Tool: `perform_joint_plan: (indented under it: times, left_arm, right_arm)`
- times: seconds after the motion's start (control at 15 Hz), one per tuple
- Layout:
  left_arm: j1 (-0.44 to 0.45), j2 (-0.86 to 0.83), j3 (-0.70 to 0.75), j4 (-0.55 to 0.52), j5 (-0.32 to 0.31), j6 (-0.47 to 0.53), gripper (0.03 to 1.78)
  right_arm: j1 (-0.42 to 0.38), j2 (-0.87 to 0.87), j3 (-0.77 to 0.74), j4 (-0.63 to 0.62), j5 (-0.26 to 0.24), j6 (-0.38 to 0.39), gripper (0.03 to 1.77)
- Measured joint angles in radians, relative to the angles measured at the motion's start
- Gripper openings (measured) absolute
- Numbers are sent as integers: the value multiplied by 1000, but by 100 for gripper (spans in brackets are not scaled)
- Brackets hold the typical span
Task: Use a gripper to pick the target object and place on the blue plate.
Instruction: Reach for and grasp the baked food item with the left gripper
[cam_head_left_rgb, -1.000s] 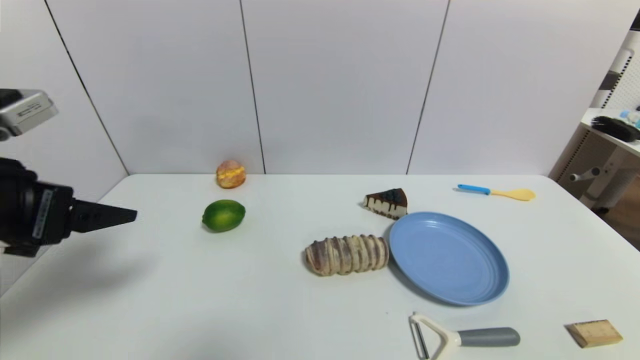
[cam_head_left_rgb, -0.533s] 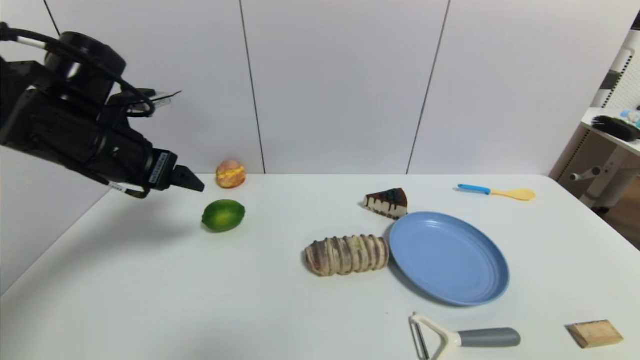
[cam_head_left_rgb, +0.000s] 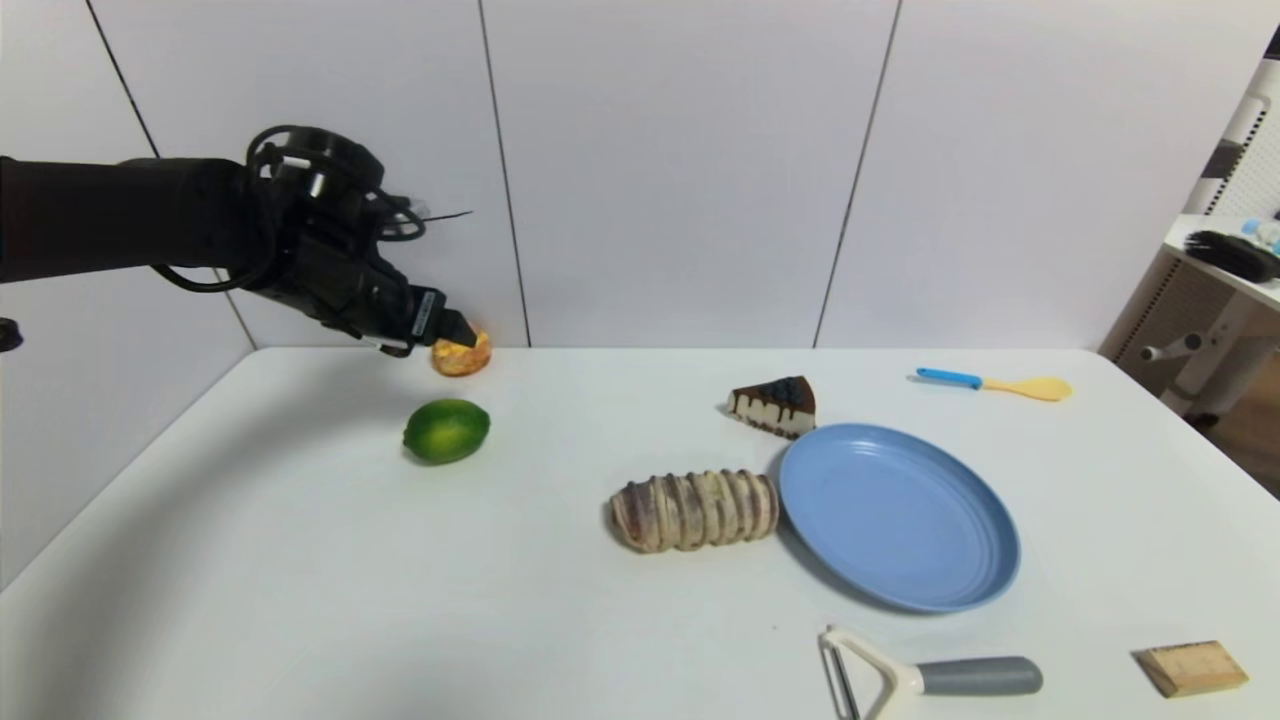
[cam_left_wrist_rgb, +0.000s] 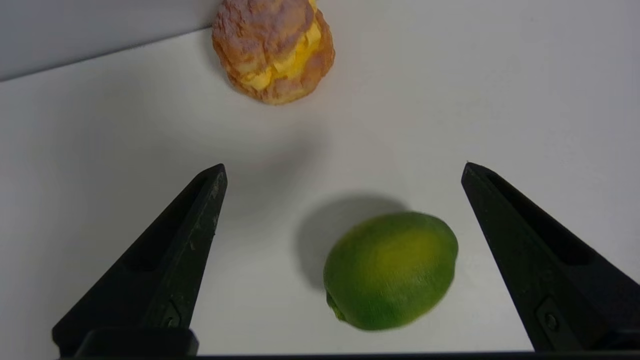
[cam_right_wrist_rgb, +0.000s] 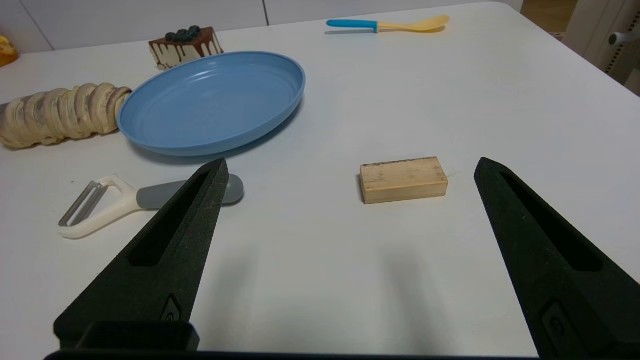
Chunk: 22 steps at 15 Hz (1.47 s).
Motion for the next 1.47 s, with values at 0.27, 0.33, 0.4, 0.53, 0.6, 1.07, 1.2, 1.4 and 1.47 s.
perform_joint_plan:
  times: [0.27, 0.33, 0.4, 0.53, 0.6, 1.07, 1.2, 1.4, 1.47]
  left_arm:
    - [3, 92, -76, -34, 111, 3, 169]
    - [3, 106, -83, -58, 131, 4, 169]
    - [2, 116, -85, -85, 136, 3, 169]
    - [3, 134, -88, -126, 137, -1, 169]
    - [4, 142, -88, -128, 137, -4, 169]
    - [14, 204, -121, -132, 137, -29, 169]
    - [13, 225, -138, -132, 136, -62, 169]
    - [11, 256, -163, -139, 136, -84, 169]
    - [11, 267, -166, -151, 136, -104, 169]
  right_arm:
    - [0, 0, 0, 0, 0, 0, 170]
    - [0, 0, 0, 0, 0, 0, 170]
    - [0, 0, 0, 0, 0, 0, 170]
    - [0, 0, 0, 0, 0, 0, 170]
    - [0, 0, 0, 0, 0, 0, 170]
    - [0, 0, 0, 0, 0, 0, 170]
    - [0, 0, 0, 0, 0, 0, 170]
    - [0, 0, 0, 0, 0, 0, 170]
    - [0, 0, 0, 0, 0, 0, 170]
